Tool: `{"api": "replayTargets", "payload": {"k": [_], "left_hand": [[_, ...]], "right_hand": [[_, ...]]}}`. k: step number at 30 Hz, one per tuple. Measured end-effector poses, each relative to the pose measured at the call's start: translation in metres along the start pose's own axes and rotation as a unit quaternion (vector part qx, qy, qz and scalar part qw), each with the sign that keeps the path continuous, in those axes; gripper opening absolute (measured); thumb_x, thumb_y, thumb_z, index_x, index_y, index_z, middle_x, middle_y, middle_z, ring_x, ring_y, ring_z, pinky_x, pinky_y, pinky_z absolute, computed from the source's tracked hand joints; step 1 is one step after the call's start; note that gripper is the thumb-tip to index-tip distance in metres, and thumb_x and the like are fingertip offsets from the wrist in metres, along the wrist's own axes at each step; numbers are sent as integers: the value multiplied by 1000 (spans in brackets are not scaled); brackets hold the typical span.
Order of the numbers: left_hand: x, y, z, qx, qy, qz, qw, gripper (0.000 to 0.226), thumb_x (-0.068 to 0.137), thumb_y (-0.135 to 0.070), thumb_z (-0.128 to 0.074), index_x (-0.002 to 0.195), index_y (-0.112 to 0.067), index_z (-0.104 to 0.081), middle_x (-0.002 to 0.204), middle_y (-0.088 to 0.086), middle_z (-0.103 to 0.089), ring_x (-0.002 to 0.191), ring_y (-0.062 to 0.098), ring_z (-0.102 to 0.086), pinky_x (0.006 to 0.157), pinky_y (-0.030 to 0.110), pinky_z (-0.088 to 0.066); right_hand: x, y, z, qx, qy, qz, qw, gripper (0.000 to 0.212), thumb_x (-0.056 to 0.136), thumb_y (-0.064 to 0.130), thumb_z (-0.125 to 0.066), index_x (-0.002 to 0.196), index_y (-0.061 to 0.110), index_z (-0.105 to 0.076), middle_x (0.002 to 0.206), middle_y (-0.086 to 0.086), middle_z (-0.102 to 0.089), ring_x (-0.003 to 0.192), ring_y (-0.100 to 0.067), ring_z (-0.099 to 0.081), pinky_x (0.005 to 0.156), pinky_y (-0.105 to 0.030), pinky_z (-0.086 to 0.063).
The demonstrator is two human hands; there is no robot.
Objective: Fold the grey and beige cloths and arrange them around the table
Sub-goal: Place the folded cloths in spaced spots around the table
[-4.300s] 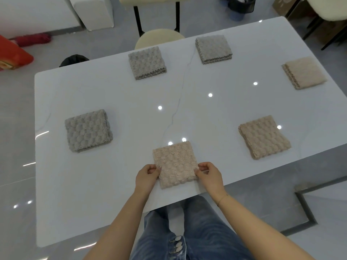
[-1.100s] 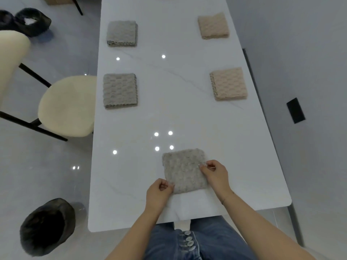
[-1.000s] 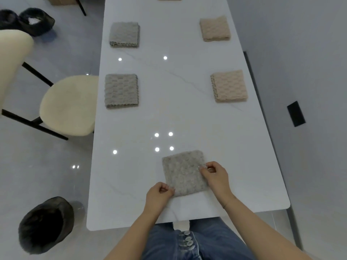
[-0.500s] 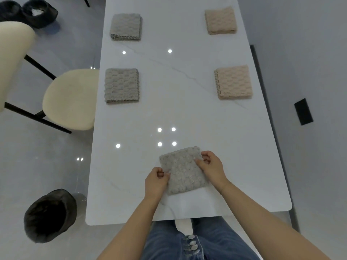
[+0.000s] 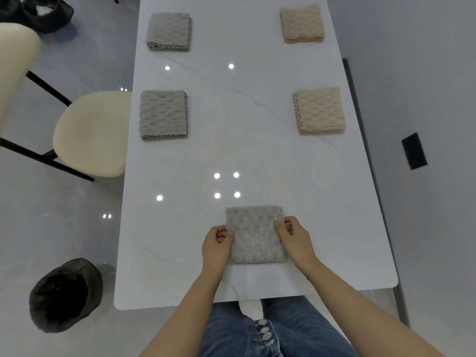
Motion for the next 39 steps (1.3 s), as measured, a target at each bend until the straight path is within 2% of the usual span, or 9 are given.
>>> {"api": "replayTargets", "payload": {"k": [6,12,14,16,19,22,25,27,39], "left_hand": [[6,1,-8,15,7,-1,1000,23,90,-28,-62,102,-9,-60,85,5,-61,76,14,-58,71,22,-49],[16,14,-14,83,-11,-3,996,21,90,-26,-58,80,-8,-54,87,14,-54,72,18,-50,58,21,-36],[11,8,-13,80,-20,-2,997,15,90,-23,-57,87,-9,-53,92,15,-54,76,18,-50,61,22,-37],[2,-3,-10,115,-56,-37,991,23,88,-20,-60,105,-7,-52,107,13,-52,89,18,-50,76,23,-40],[-19,-28,-10,283,-127,-212,927,39,85,-15,-58,123,-8,-51,123,9,-49,109,22,-45,92,33,-32],[-22,-21,-31,395,-52,-323,858,47,92,-21,-39,138,-14,-41,147,7,-40,134,17,-29,108,37,-16],[-9,2,-37,470,-6,-330,819,54,99,-32,-22,151,-18,-14,158,3,-15,146,18,-10,116,47,-4],[-3,10,-37,496,6,-325,805,55,101,-36,-15,152,-18,-8,159,3,-10,147,20,-8,116,51,-6],[-12,-3,-23,560,5,-310,768,58,99,-38,-16,151,-13,-20,158,10,-17,146,22,-11,114,52,-9]], "right_hand": [[-19,-12,8,-23,-59,55,996,38,92,26,-59,127,18,-45,112,2,-47,102,-13,-49,91,-24,-42],[-14,-11,-13,22,55,44,997,36,93,28,-58,126,23,-46,121,-1,-51,112,-13,-50,104,-39,-42],[-14,-7,-13,7,40,57,998,43,93,25,-58,132,20,-42,125,-2,-48,115,-13,-47,107,-38,-39],[-17,1,-6,-73,-29,121,990,55,94,24,-55,143,13,-31,137,-5,-37,126,-14,-38,114,-32,-29],[-21,14,-17,-279,-36,262,923,65,99,33,-41,151,11,-8,159,-6,-3,146,-15,-3,119,-29,-2],[-14,4,-39,-388,10,302,871,63,99,42,-24,150,12,-2,158,-4,4,146,-15,3,117,-29,7],[-3,-11,-42,-406,32,260,876,66,97,48,-18,149,14,2,158,0,7,146,-12,5,116,-28,10],[0,-15,-43,-421,31,257,869,66,97,48,-19,150,14,1,159,0,5,146,-11,7,117,-29,8],[-3,-9,-27,-439,38,277,854,67,98,47,-24,151,9,-9,159,-5,-8,146,-15,-6,117,-36,0]]}}
Point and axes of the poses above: each hand's wrist, its own x-axis towards the middle knuckle, its own z-axis out of the back of the hand, y = z × x, the point moved 5 cm from there along x, towards the middle knuckle
